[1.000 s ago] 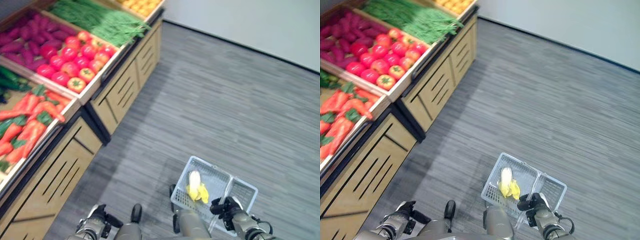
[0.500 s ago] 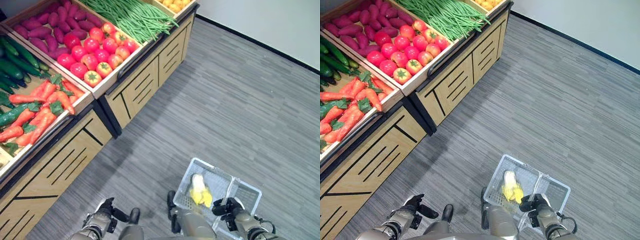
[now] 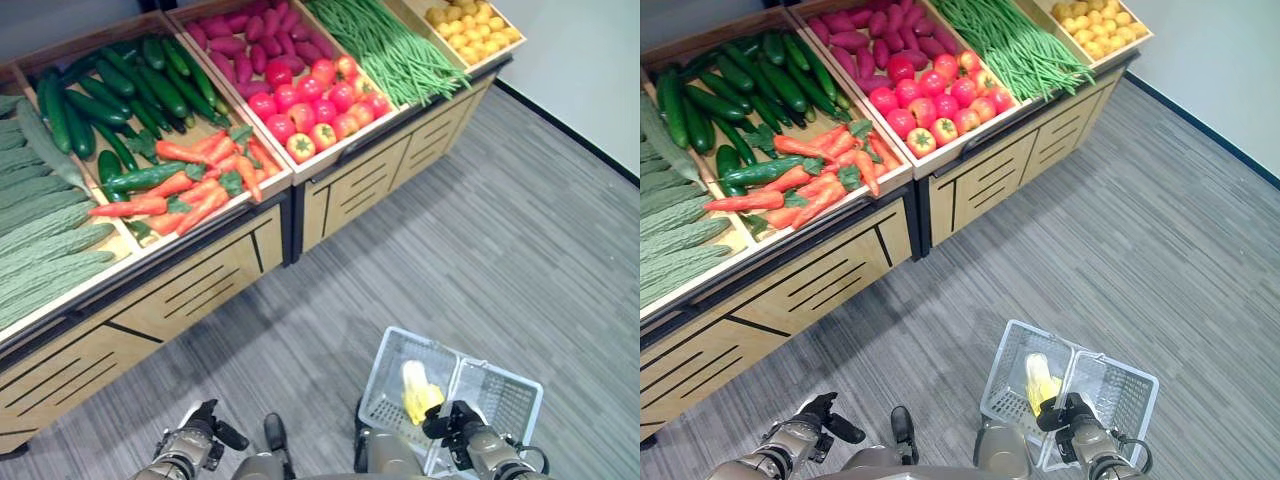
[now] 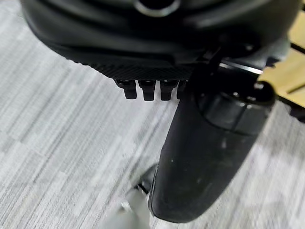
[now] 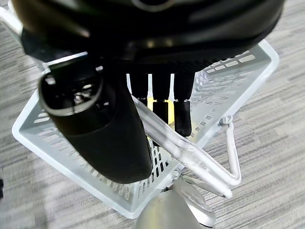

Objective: Get the vegetables into the basket

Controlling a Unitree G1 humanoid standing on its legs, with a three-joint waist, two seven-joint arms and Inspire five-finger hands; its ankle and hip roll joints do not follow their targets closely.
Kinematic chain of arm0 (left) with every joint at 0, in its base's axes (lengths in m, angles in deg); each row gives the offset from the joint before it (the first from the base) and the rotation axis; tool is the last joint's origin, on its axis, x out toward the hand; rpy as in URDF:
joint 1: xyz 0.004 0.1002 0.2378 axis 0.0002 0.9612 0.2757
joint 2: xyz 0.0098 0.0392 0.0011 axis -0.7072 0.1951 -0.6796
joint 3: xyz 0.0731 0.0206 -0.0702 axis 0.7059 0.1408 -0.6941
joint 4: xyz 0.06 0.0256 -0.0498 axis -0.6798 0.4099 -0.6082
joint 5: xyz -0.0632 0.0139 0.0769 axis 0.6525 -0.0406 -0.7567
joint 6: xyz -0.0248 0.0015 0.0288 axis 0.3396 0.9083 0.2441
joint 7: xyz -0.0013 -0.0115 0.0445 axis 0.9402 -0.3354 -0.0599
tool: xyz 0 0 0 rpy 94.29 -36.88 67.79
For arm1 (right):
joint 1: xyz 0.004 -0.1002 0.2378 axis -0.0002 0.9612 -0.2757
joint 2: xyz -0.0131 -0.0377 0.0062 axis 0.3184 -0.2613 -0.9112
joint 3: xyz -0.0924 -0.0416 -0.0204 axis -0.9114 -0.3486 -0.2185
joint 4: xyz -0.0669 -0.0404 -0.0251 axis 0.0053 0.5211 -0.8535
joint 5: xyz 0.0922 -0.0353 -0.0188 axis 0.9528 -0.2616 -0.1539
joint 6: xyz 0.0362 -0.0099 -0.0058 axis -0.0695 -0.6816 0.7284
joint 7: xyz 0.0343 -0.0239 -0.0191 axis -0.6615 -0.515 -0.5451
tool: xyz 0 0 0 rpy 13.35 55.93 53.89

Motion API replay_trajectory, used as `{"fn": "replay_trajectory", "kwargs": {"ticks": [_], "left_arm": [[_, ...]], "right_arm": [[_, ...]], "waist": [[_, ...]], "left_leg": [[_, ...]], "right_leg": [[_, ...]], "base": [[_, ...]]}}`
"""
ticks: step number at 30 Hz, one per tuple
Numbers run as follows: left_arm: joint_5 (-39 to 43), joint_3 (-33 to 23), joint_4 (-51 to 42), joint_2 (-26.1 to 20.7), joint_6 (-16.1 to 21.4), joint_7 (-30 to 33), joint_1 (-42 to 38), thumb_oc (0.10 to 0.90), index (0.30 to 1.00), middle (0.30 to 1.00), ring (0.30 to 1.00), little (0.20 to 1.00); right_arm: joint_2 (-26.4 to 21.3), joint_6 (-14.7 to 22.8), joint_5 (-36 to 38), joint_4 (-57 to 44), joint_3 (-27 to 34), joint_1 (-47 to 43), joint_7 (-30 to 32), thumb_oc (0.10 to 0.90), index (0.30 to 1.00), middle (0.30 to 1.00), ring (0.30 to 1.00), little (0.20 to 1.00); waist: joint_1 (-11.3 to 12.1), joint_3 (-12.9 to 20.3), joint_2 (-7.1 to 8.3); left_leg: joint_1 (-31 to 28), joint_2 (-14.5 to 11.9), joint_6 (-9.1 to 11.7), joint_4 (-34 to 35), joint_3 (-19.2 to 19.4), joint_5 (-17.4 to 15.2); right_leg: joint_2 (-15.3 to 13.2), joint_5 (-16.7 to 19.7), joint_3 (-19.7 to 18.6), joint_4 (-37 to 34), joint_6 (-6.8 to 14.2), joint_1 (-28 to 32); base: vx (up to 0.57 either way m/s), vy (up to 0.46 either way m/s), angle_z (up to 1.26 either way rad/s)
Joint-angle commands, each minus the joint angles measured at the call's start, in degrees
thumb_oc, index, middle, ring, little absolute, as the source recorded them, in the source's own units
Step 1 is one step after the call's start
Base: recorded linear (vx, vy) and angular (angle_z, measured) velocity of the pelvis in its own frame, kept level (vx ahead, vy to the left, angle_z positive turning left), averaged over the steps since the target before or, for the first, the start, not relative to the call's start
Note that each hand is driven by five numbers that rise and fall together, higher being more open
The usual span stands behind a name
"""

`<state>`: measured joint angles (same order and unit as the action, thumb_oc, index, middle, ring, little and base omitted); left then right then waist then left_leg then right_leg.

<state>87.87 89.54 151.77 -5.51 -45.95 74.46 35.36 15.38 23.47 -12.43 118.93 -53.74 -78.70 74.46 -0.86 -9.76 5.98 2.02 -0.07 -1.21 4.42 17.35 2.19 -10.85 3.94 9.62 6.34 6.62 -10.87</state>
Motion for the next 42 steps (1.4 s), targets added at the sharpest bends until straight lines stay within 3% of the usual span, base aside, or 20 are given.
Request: {"fn": "replay_trajectory", "kwargs": {"ticks": [1,4,8,11,16,22,25,28,31,32,33,34,38,42], "left_arm": [[-0.15,-0.18,1.78,0.21,-0.21,0.5,0.29,0.9,1.0,1.0,1.0,1.0],[-0.33,-0.65,2.0,-0.36,-0.33,0.36,0.72,0.9,1.0,1.0,1.0,1.0],[-0.56,-0.54,1.91,-1.04,-0.58,0.23,0.9,0.9,1.0,1.0,1.0,1.0],[-0.62,-0.83,2.43,-1.52,-0.67,0.21,1.03,0.9,1.0,1.0,1.0,1.0],[1.0,-1.45,2.31,-2.2,-0.09,0.9,0.42,0.9,1.0,1.0,1.0,1.0],[1.77,-1.35,1.67,-1.82,0.38,1.17,0.46,0.9,1.0,1.0,1.0,1.0],[4.21,-1.73,0.18,-0.28,0.89,1.31,1.41,0.9,1.0,1.0,1.0,1.0],[6.42,-0.16,-6.17,1.3,1.92,0.73,2.68,0.9,1.0,1.0,1.0,1.0],[11.32,-0.87,-22.74,0.4,3.27,-1.24,8.05,0.9,1.0,1.0,1.0,1.0],[15.15,-2.8,-36.28,-1.7,3.85,-2.23,12.64,0.9,1.0,1.0,1.0,1.0],[15.15,-2.86,-36.58,-1.76,3.68,-2.25,12.87,0.9,1.0,1.0,1.0,1.0],[17.66,-5.17,-44.67,-3.57,3.43,-3.26,16.96,0.9,1.0,1.0,1.0,1.0],[22.91,-10.18,-58.82,-5.69,4.29,-4.04,22.94,0.9,1.0,1.0,1.0,1.0],[18.96,-16.57,-68.67,-7.98,5.8,-1.63,24.67,0.9,1.0,1.0,1.0,1.0]], "right_arm": [[-0.39,-2.2,-2.24,1.54,-2.94,3.58,-1.42,0.4,0.3,0.3,0.3,0.3],[-0.4,-2.12,-2.31,1.4,-3.07,3.62,-1.72,0.4,0.3,0.3,0.3,0.3],[-0.35,-1.8,-1.72,0.63,-3.32,3.52,-1.84,0.4,0.3,0.3,0.3,0.3],[-0.51,-1.79,-1.17,0.38,-3.17,3.13,-1.99,0.4,0.3,0.3,0.3,0.3],[-0.71,-1.4,-2.52,-0.53,-4.96,2.26,-2.27,0.4,0.3,0.3,0.3,0.3],[-1.16,-1.31,-2.6,-0.55,-4.84,2.51,-2.17,0.4,0.3,0.3,0.3,0.3],[-2.01,-1.37,-2.91,0.22,-4.17,2.93,-2.11,0.4,0.3,0.3,0.3,0.3],[-3.42,-1.45,-2.97,0.31,-3.59,2.59,-1.93,0.4,0.3,0.3,0.3,0.3],[-5.46,-1.44,-3.06,-1.65,-1.75,2.66,-2.07,0.4,0.3,0.3,0.3,0.3],[-6.09,-1.5,-3.27,-3.31,-0.34,3.45,-2.48,0.4,0.3,0.3,0.3,0.3],[-6.07,-1.52,-3.28,-3.34,-0.37,3.53,-2.49,0.4,0.3,0.3,0.3,0.3],[-6.5,-1.83,-4.0,-4.47,0.31,4.13,-3.14,0.4,0.3,0.3,0.3,0.3],[-6.76,-2.0,-4.42,-5.77,1.81,5.88,-4.09,0.4,0.3,0.3,0.3,0.3],[-6.24,-1.66,-4.54,-6.15,2.32,7.2,-4.65,0.4,0.3,0.3,0.3,0.3]], "waist": [[0.01,-1.83,1.82],[0.55,-2.46,2.26],[0.41,-4.48,1.36],[-0.3,-4.33,1.53],[-1.27,-5.7,2.6],[-1.28,-4.73,2.85],[-0.9,-2.66,1.55],[-0.54,-1.0,-0.62],[0.19,-0.24,-2.2],[0.43,-0.18,-2.76],[0.39,-0.14,-2.74],[0.45,-0.03,-2.96],[0.66,0.0,-3.22],[0.97,0.31,-3.09]], "left_leg": [[2.95,-1.81,1.81,-3.82,-4.81,-3.12],[2.56,-1.08,0.82,-4.84,-5.71,-4.12],[1.74,-0.87,-0.08,-6.16,-8.75,-4.7],[0.29,-0.82,0.83,-4.96,-10.67,-4.86],[-0.95,-0.71,2.08,-6.91,-15.57,-6.76],[-1.47,-0.53,2.87,-6.95,-18.52,-7.08],[-2.26,-2.37,4.39,-6.39,-20.84,-6.67],[-1.05,-4.02,6.06,-6.07,-22.95,-5.4],[-0.98,-4.53,6.46,-5.71,-24.15,-4.85],[-1.35,-4.2,6.34,-6.03,-24.56,-5.13],[-1.37,-4.2,6.34,-6.06,-24.58,-5.15],[-1.68,-3.93,6.16,-6.34,-24.67,-5.54],[-2.33,-3.24,5.81,-6.64,-24.8,-6.26],[-3.24,-2.78,5.48,-6.48,-24.69,-7.1]], "right_leg": [[-3.36,3.06,-3.01,0.5,5.76,0.61],[-3.93,4.33,-3.72,5.67,6.16,-0.05],[-2.51,6.19,-8.02,13.28,5.63,-2.27],[-3.21,7.08,-9.15,6.67,5.06,-3.97],[-2.43,9.37,-10.84,-3.06,6.33,-7.78],[-0.95,7.33,-11.37,-2.1,5.77,-6.05],[0.52,4.96,-10.18,-2.16,4.53,-3.19],[0.8,3.66,-7.25,-3.96,3.68,-0.79],[0.84,2.62,-5.71,-3.94,3.36,0.44],[0.5,2.28,-5.34,-3.53,3.34,1.05],[0.5,2.27,-5.32,-3.54,3.34,1.1],[0.23,2.27,-5.14,-3.42,3.47,1.4],[-0.3,2.39,-4.96,-3.53,3.59,2.05],[-0.67,2.35,-5.43,-4.03,3.81,2.74]], "base": [[0.02,0.084,0.17],[0.01,0.097,0.14],[0.04,0.064,0.34],[0.11,-0.046,0.41],[0.15,-0.118,0.36],[0.08,-0.117,0.71],[0.14,-0.305,0.46],[0.03,-0.178,0.72],[0.04,-0.088,0.26],[0.05,-0.006,0.29],[0.06,0.017,0.18],[0.03,0.02,0.06],[0.04,0.034,0.01],[0.04,0.032,-0.07]]}}
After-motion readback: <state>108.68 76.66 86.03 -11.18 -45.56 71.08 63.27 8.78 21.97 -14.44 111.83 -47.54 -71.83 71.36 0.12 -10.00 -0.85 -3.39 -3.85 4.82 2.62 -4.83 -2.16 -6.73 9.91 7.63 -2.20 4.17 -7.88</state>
